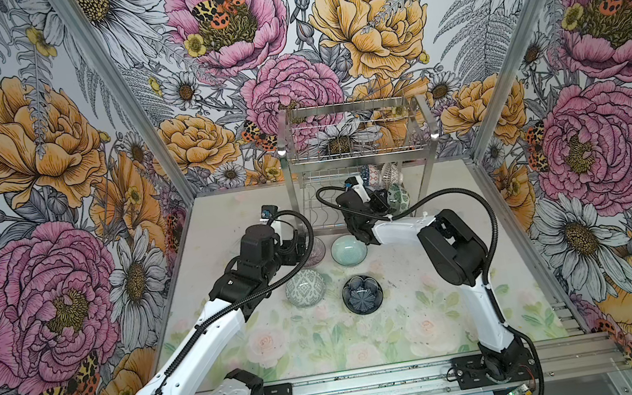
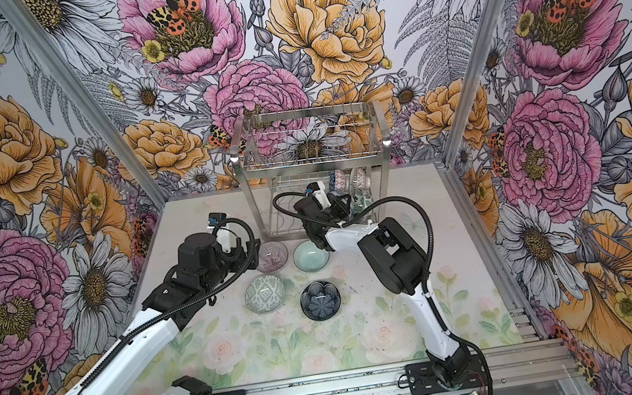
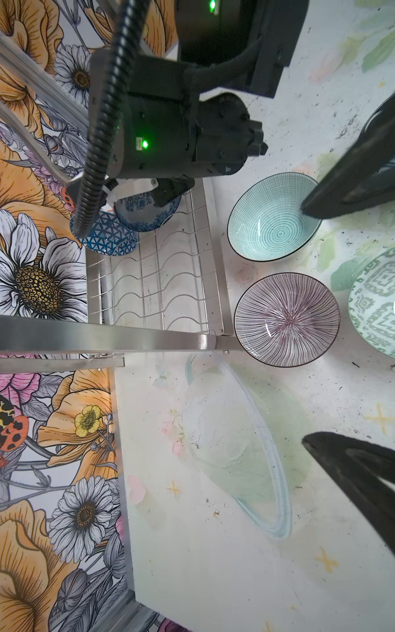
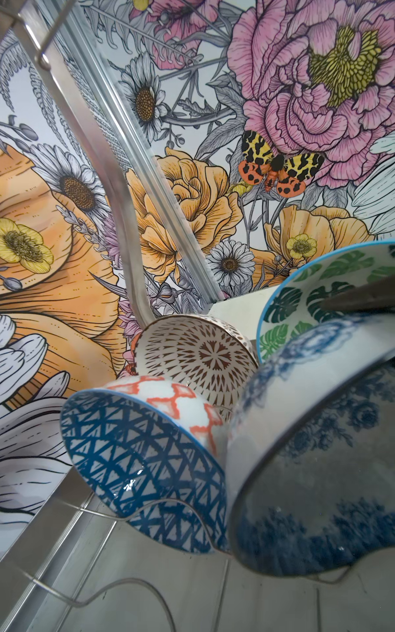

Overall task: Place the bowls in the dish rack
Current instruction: 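Stand the blue rose bowl upright in the rack with right gripper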

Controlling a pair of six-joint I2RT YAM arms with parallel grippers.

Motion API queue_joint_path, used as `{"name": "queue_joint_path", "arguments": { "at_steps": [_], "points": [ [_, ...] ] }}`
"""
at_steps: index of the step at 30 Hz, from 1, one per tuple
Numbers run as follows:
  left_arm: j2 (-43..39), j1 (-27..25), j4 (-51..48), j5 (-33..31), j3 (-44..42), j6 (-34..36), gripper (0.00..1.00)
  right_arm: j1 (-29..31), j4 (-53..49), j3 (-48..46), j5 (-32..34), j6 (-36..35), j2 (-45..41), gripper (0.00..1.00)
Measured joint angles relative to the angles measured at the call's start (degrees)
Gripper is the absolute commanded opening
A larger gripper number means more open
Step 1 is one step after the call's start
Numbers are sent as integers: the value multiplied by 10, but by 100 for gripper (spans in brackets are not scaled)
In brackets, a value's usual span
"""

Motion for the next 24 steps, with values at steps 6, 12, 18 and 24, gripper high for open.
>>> {"name": "queue_joint_path", "arguments": {
  "at_steps": [6,12,18,24],
  "points": [
    [0,0,0,0,0,0,99,2,-16,2,-14,23,0,16],
    [3,0,0,2,0,0,99,8,-42,5,-23,39,0,23],
    [3,0,1,5,0,0,99,9,-56,5,-33,47,-1,25],
    [3,0,1,9,0,0,99,9,-65,5,-42,53,-3,33]
  ]
}}
